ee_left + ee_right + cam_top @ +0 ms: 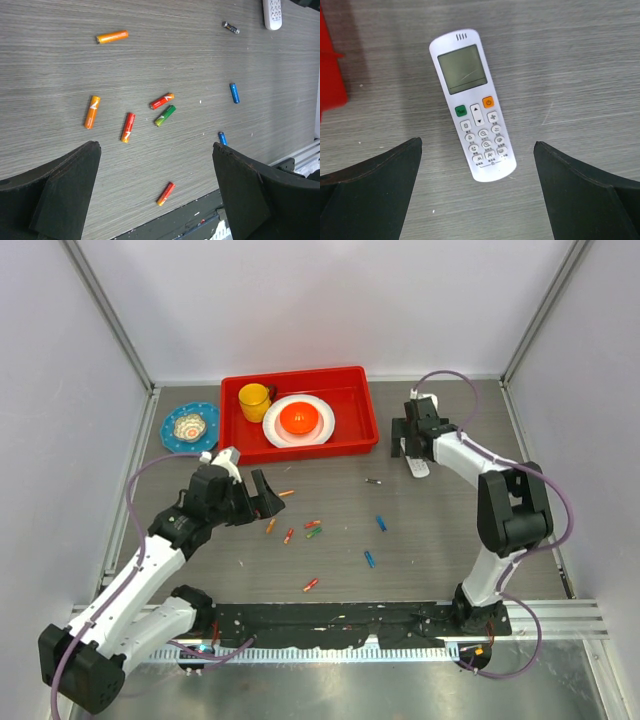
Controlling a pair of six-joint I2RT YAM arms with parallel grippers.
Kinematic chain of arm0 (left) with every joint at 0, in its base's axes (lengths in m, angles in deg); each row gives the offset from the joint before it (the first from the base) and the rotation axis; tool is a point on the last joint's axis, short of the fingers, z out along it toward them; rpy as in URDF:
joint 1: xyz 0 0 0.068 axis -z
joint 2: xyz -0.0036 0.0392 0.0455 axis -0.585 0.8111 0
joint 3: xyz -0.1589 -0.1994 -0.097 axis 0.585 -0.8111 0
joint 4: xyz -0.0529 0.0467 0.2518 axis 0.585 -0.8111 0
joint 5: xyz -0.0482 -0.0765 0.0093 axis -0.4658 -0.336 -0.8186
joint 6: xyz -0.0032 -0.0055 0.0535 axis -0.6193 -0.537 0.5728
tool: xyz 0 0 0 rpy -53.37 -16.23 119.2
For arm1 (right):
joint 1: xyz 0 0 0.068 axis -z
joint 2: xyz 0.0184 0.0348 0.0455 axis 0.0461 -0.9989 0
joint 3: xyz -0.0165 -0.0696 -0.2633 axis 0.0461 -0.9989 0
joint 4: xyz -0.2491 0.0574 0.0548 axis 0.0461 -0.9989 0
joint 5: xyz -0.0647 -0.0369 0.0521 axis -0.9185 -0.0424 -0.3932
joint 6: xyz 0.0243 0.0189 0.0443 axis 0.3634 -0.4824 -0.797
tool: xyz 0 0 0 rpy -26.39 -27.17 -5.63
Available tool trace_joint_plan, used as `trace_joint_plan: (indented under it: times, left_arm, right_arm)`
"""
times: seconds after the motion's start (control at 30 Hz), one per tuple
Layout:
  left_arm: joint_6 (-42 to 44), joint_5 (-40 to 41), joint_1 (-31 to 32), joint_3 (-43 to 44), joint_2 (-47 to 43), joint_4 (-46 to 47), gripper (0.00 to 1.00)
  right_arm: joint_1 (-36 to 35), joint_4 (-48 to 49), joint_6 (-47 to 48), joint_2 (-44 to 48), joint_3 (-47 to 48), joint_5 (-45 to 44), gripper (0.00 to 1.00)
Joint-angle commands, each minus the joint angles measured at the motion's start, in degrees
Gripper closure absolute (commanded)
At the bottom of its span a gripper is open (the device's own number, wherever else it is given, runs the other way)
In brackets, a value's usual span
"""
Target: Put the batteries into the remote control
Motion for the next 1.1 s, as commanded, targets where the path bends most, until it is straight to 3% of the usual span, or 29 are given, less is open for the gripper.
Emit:
trace_joint_plan:
  times: [0.0,0.53,0.93,1.07]
  left_arm:
    - [-0.07,-3.03,-0.03,0.32,0.78,3.0,0.03]
    - [-0.51,-2.68,-0.03,-0.3,1.65,3.79,0.03]
    - [-0.42,-1.36,-0.03,0.32,2.36,2.91,0.04]
    - [-0.6,-1.19,-0.03,-0.03,2.18,2.83,0.04]
  right_arm:
    - [0.65,-1.25,1.89,-3.6,3.19,2.97,0.01]
    - [2.15,-2.57,1.45,-10.56,6.18,3.5,0.14]
    - [2.15,-3.19,-0.66,-10.39,4.78,3.5,0.41]
    - [2.24,-4.15,-2.94,-9.51,4.51,2.0,0.56]
